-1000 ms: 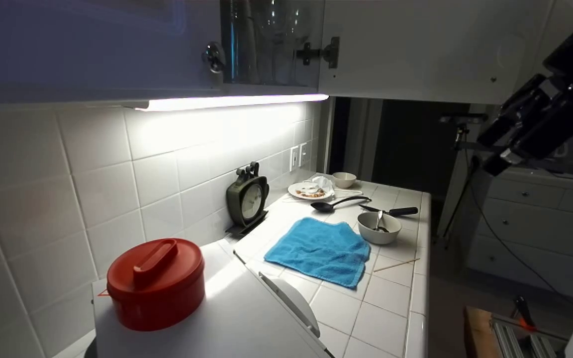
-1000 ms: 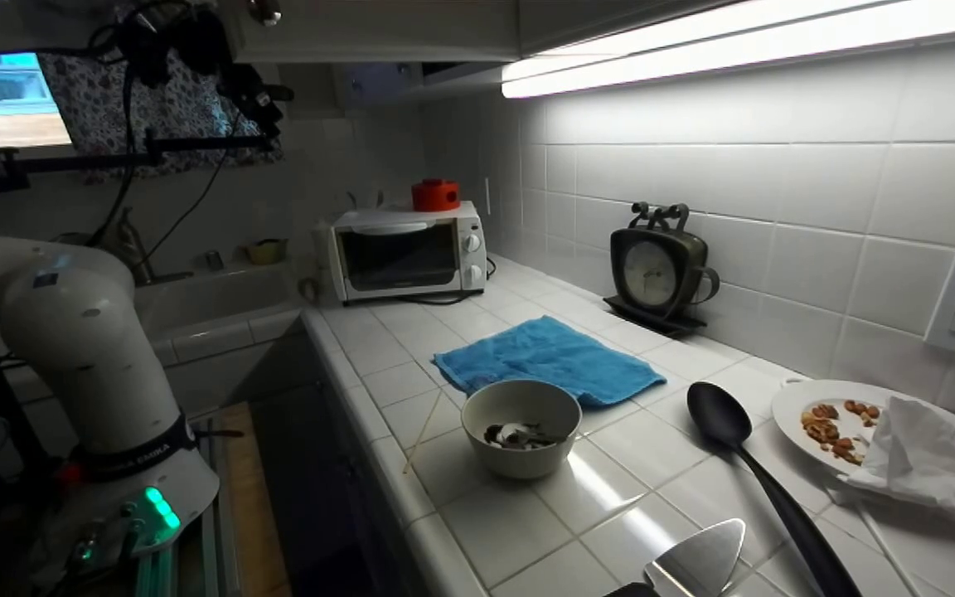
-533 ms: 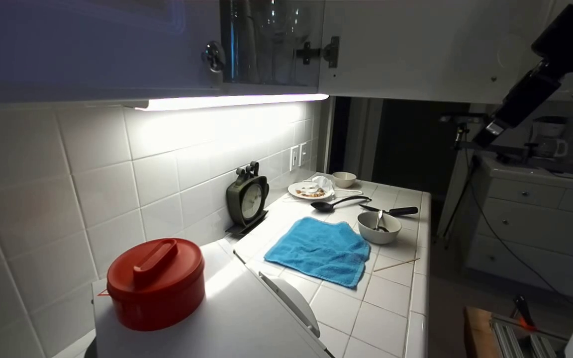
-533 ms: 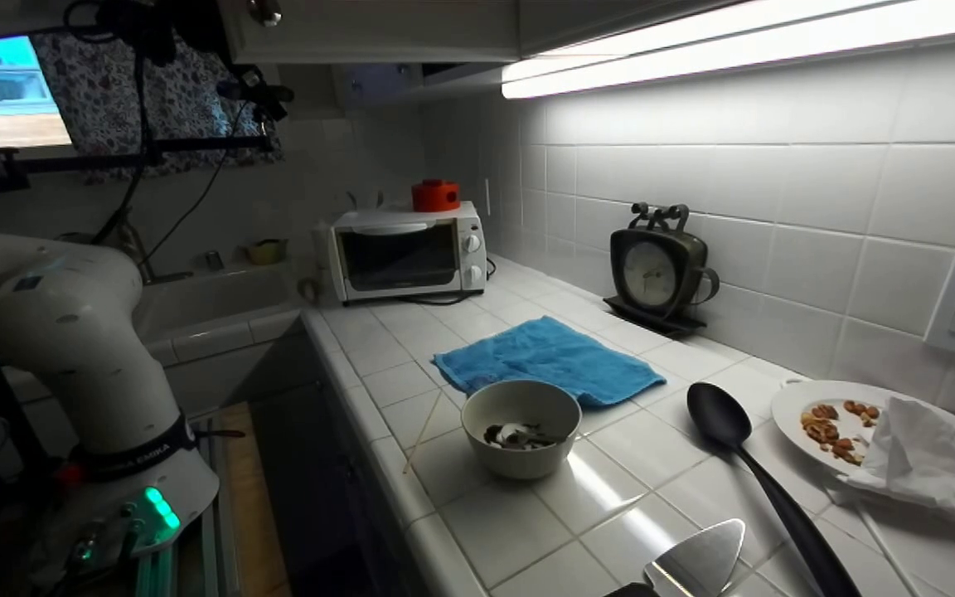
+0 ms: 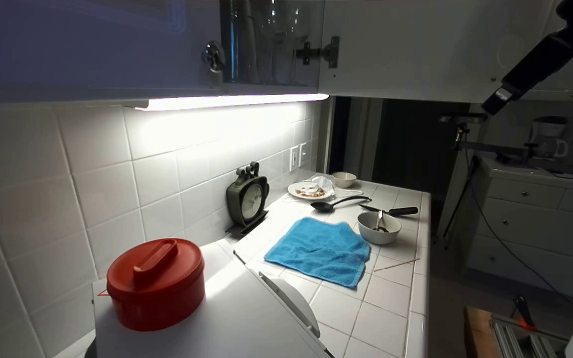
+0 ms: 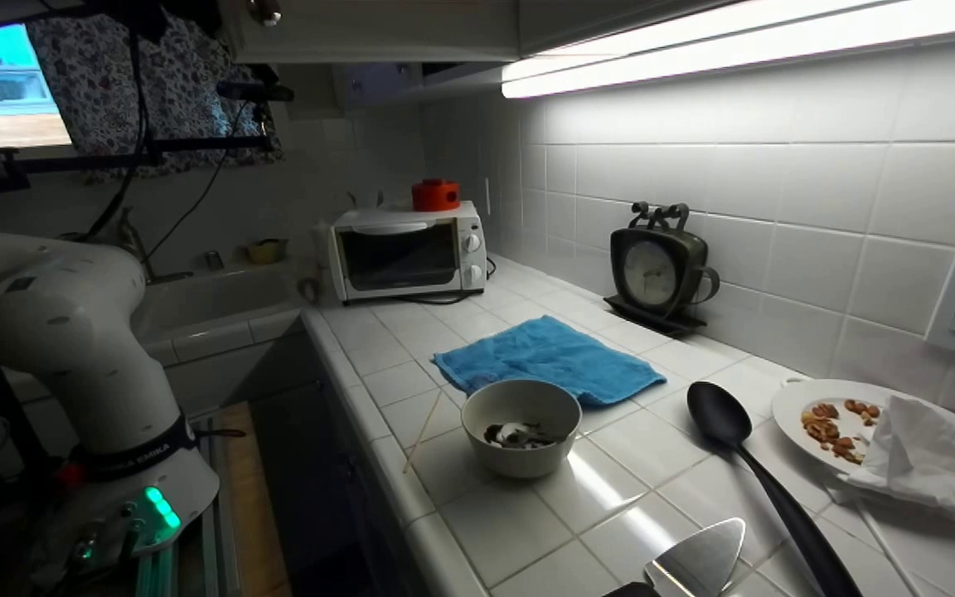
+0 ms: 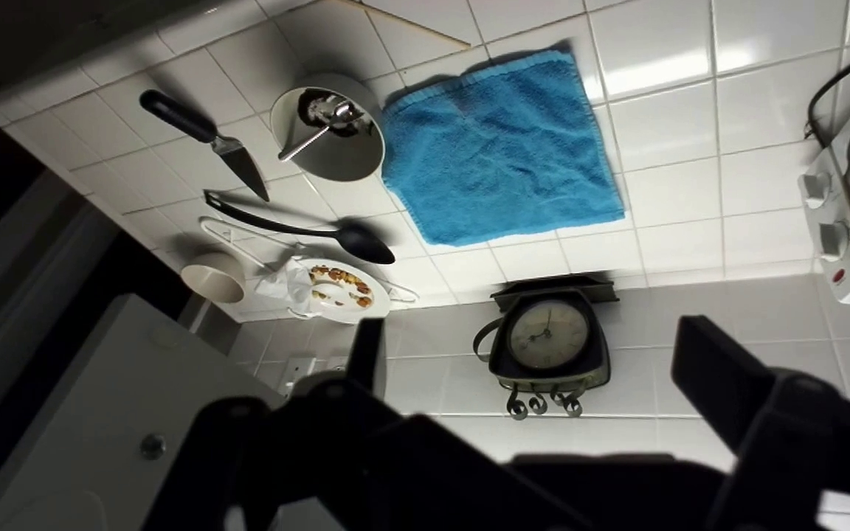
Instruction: Close the top cabinet door
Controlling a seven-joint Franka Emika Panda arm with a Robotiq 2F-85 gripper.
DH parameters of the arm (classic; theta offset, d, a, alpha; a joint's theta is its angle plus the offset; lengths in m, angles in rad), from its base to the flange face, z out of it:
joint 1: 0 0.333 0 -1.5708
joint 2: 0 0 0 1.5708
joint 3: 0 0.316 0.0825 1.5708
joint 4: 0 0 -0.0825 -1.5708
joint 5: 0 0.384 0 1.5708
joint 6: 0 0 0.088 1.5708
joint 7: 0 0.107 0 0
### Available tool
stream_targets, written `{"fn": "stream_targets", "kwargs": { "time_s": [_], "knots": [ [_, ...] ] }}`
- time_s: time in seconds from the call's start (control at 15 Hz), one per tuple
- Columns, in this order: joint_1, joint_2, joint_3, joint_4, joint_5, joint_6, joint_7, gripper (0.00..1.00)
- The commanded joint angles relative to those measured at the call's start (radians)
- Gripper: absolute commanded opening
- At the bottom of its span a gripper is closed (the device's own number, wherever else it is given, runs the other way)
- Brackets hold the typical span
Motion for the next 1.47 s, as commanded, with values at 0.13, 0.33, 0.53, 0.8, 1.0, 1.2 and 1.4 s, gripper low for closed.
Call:
{"fn": "stream_targets", "kwargs": {
  "time_s": [0.13,0.33,0.53,0.8,1.0,1.2,1.4],
  "knots": [
    [-0.035,-0.028,-0.014,0.069,-0.078,-0.044,0.013,1.00],
    [-0.025,-0.040,-0.039,0.096,-0.103,-0.052,-0.019,1.00],
    [0.004,-0.055,-0.089,0.113,-0.102,-0.027,-0.068,1.00],
    [0.012,-0.063,-0.133,0.139,-0.093,-0.018,-0.121,1.00],
    [0.005,-0.062,-0.146,0.159,-0.097,-0.021,-0.143,1.00],
    [-0.012,-0.054,-0.151,0.175,-0.101,-0.036,-0.137,1.00],
    [-0.008,-0.063,-0.166,0.179,-0.112,-0.022,-0.157,1.00]
  ]
}}
